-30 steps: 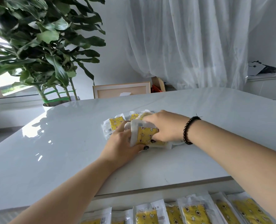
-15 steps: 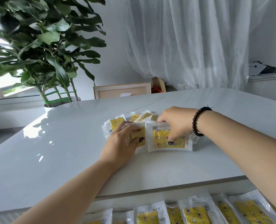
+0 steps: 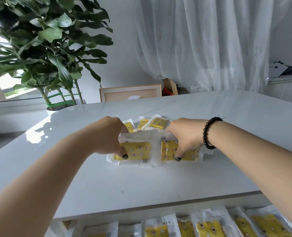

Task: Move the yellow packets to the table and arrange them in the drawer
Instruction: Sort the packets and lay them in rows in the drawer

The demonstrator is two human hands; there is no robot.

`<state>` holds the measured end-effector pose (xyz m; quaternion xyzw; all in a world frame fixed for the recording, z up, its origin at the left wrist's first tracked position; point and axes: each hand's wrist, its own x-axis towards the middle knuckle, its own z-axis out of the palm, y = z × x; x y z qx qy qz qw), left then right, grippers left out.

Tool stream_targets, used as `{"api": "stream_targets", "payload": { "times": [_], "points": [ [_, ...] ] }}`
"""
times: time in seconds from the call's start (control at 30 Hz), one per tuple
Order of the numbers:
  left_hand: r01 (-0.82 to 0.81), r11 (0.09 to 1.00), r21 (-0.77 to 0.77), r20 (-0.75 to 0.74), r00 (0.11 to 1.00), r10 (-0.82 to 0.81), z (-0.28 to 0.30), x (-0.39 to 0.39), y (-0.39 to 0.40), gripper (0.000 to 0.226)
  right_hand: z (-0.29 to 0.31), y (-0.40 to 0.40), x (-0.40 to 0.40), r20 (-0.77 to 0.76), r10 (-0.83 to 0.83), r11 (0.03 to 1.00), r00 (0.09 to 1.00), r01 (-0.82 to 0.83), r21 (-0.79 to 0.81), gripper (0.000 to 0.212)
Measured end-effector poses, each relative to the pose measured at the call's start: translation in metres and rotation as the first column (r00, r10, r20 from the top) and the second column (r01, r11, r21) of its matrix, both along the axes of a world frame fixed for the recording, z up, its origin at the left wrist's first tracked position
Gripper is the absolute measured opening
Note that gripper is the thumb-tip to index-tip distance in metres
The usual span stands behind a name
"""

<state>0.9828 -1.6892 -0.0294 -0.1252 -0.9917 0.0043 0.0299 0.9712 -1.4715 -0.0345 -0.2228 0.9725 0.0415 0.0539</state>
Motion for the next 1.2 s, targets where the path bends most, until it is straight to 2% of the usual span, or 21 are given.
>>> {"api": "stream_targets", "payload": {
  "times": [0.13,0.27,0.37,0.47,0.63,0.73,0.83,0.9,1.07,1.2],
  "points": [
    [0.007,0.982,-0.191,-0.063,0.998,-0.019,-0.001,0.004,0.004,0.052,-0.001,-0.006,-0.002,-0.013,0.013,1.0,1.0,-0.013,-0.021,0.045],
    [0.074,0.983,-0.167,-0.04,0.996,-0.082,-0.016,0.007,0.021,0.032,-0.003,-0.009,-0.001,-0.012,0.03,1.0,0.999,-0.03,-0.01,0.045],
    [0.082,0.985,-0.151,-0.084,0.992,-0.095,-0.019,0.002,0.023,0.02,0.001,-0.007,0.0,-0.026,0.027,0.999,0.999,-0.027,-0.022,0.046],
    [0.081,0.995,-0.056,-0.102,0.991,-0.086,-0.011,0.002,0.016,0.026,0.009,-0.002,0.0,-0.074,0.004,0.999,0.997,-0.007,-0.051,0.041],
    [0.092,0.993,0.079,0.0,0.996,-0.092,-0.011,0.004,0.008,0.028,0.006,0.003,-0.001,-0.086,-0.05,0.999,0.995,0.048,-0.018,0.034],
    [0.077,0.997,0.009,0.007,0.997,-0.077,-0.018,0.005,0.009,0.029,-0.003,0.0,-0.003,-0.087,-0.059,0.998,0.994,0.061,0.026,0.032],
    [0.076,0.991,-0.113,-0.036,0.996,-0.081,-0.023,0.006,0.012,0.044,-0.001,0.0,-0.006,-0.129,-0.054,0.998,0.99,0.058,0.024,0.031],
    [0.084,0.988,-0.132,-0.045,0.995,-0.09,-0.024,0.006,0.013,0.049,-0.001,-0.001,-0.007,-0.159,-0.043,0.999,0.986,0.047,0.022,0.031],
    [0.086,0.983,-0.165,-0.091,0.991,-0.102,-0.025,0.006,0.016,0.044,-0.008,-0.005,-0.003,-0.118,-0.045,0.998,0.992,0.049,0.029,0.033],
    [0.089,0.983,-0.163,-0.082,0.991,-0.104,-0.022,0.011,0.017,0.038,-0.011,-0.003,0.002,-0.158,-0.046,0.999,0.986,0.047,0.005,0.024]
  ]
}}
